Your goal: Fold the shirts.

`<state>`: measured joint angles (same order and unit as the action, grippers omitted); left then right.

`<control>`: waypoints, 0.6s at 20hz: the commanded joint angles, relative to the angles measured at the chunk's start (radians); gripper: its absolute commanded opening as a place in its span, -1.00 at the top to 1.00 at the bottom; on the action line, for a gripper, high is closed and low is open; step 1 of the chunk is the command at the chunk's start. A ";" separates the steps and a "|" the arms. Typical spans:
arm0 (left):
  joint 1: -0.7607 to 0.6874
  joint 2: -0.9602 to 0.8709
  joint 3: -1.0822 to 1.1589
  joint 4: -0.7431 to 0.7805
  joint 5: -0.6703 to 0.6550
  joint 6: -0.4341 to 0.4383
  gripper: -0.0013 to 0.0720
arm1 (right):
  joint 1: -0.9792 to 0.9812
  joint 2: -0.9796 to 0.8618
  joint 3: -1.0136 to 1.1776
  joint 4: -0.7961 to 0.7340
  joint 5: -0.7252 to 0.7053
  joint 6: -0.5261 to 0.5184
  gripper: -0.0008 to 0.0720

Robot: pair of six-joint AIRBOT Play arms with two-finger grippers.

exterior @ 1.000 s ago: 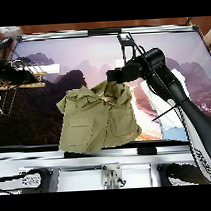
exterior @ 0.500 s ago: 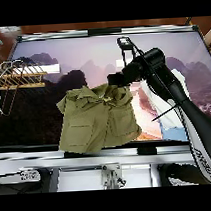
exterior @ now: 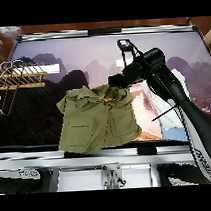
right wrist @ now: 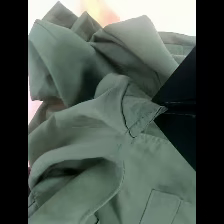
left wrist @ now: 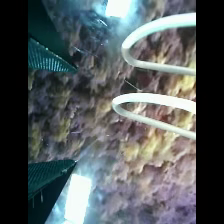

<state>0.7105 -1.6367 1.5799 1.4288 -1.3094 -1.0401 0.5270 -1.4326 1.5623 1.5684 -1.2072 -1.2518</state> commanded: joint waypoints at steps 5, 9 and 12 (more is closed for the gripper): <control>0.003 -0.089 0.001 -0.016 0.063 0.035 -0.68 | 0.001 0.000 0.001 0.001 -0.043 0.002 0.77; 0.003 -0.121 0.001 -0.015 0.075 0.038 -0.68 | 0.001 0.000 0.001 0.001 -0.058 0.002 0.77; -0.002 -0.128 0.001 -0.016 0.111 0.060 -0.68 | 0.001 0.000 0.001 0.000 -0.058 0.002 0.77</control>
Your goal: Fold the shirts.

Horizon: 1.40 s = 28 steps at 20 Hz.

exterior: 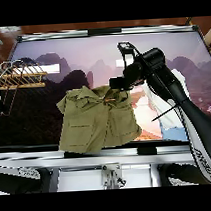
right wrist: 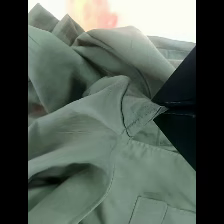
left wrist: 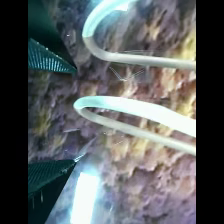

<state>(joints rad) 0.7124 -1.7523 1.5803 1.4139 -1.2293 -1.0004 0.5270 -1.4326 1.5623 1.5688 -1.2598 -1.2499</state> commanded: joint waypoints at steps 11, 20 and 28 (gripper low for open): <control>-0.027 -0.044 -0.001 0.000 0.021 0.040 -0.40 | 0.001 0.000 0.001 0.000 -0.006 0.000 0.77; -0.026 -0.084 -0.001 0.018 -0.001 0.050 -0.07 | 0.000 0.000 0.001 -0.006 -0.034 0.000 0.77; -0.027 -0.083 0.002 0.014 0.003 0.048 0.87 | 0.000 0.000 0.001 -0.015 -0.033 0.000 0.77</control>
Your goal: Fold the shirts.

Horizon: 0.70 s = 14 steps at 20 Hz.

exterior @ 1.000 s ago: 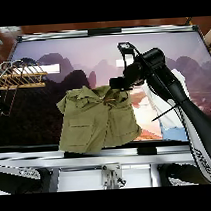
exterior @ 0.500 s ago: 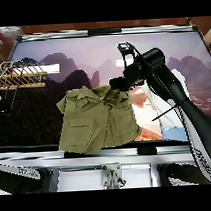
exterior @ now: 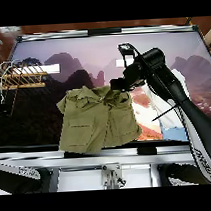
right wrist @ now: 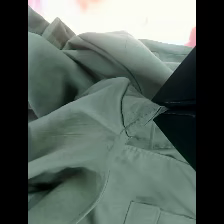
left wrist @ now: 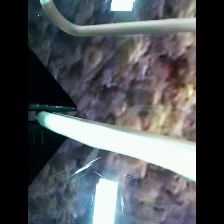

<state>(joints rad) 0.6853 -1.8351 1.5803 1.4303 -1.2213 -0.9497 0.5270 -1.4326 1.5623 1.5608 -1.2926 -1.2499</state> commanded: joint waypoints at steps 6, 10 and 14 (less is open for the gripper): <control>0.000 0.045 0.063 -0.044 -0.028 -0.042 0.87 | 0.000 0.000 0.001 -0.052 0.000 -0.001 0.77; 0.000 0.127 0.064 -0.062 -0.029 -0.078 0.88 | -0.001 0.000 0.001 -0.082 0.002 0.000 0.77; 0.000 0.220 0.064 -0.063 -0.017 -0.125 0.88 | -0.002 0.000 0.001 -0.105 0.001 0.000 0.77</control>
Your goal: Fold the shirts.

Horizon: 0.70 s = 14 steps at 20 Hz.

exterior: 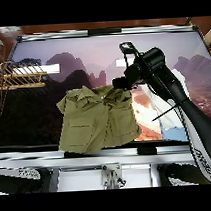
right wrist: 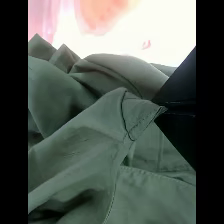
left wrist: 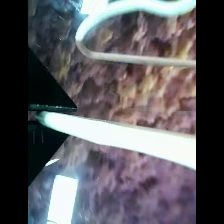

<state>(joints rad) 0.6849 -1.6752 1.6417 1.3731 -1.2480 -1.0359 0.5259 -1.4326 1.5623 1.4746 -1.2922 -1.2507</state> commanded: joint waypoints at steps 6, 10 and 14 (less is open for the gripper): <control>-0.149 0.278 -0.001 -0.153 -0.034 -0.051 0.89 | -0.001 0.014 0.001 -0.138 -0.003 0.027 0.77; -0.505 0.453 -0.101 0.070 -0.121 -0.128 0.89 | -0.022 0.013 0.001 -0.154 -0.002 0.032 0.76; -0.859 0.677 -0.343 0.252 -0.163 -0.196 0.89 | -0.111 0.016 0.001 -0.133 -0.001 0.029 0.76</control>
<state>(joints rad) 0.0551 -1.1400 1.4315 1.4628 -1.3651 -1.1854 0.4637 -1.4181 1.5623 1.3354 -1.2942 -1.2213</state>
